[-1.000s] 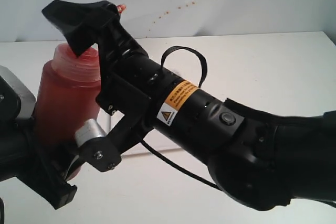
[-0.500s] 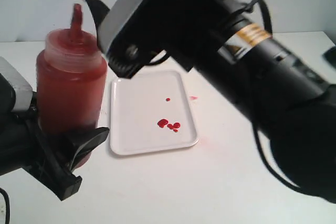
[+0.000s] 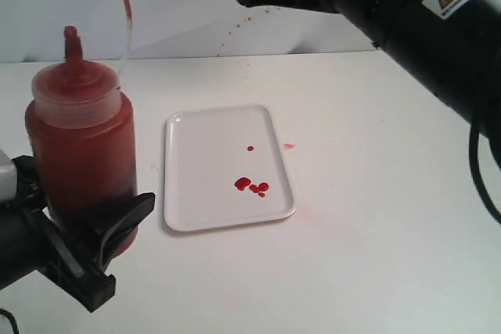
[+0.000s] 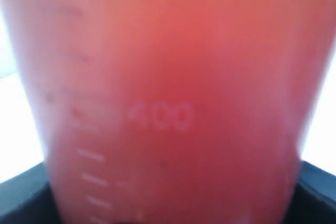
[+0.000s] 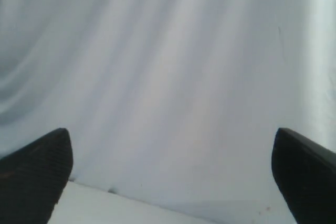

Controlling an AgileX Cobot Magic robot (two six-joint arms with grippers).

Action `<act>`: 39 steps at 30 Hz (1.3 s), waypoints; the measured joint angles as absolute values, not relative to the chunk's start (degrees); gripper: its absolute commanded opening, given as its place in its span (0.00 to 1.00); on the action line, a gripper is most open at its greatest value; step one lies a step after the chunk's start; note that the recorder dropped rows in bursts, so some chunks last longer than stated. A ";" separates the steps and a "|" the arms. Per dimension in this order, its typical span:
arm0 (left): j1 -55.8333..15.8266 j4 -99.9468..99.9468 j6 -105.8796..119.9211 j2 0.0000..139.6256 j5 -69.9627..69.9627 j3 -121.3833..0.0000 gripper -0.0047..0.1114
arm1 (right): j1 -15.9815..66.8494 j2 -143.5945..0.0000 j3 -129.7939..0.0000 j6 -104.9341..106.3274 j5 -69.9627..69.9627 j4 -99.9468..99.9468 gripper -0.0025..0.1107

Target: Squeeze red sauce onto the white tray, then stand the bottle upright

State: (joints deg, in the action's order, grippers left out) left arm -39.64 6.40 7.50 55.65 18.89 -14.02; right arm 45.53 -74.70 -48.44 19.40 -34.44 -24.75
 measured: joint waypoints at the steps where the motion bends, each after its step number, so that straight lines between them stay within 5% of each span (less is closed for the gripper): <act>1: -39.64 8.50 9.00 55.65 20.68 -13.04 0.04 | 43.99 -74.70 -48.44 16.06 -32.35 -23.62 0.81; 21: -39.64 17.25 10.97 64.28 40.83 -4.55 0.04 | 38.79 -80.31 -43.35 -6.79 -20.19 -2.50 0.60; 31: -39.64 13.26 4.30 91.15 63.51 -4.71 0.04 | 38.79 -85.85 -42.72 -28.45 -23.38 21.08 0.33; 39: -39.64 10.45 -0.50 103.15 65.24 -5.97 0.04 | 38.79 -87.25 -42.72 -31.80 -25.71 25.92 0.16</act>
State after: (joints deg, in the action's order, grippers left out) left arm -39.64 10.45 -0.50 103.15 65.24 -5.97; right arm 38.79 -87.25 -42.72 -31.80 -25.71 25.92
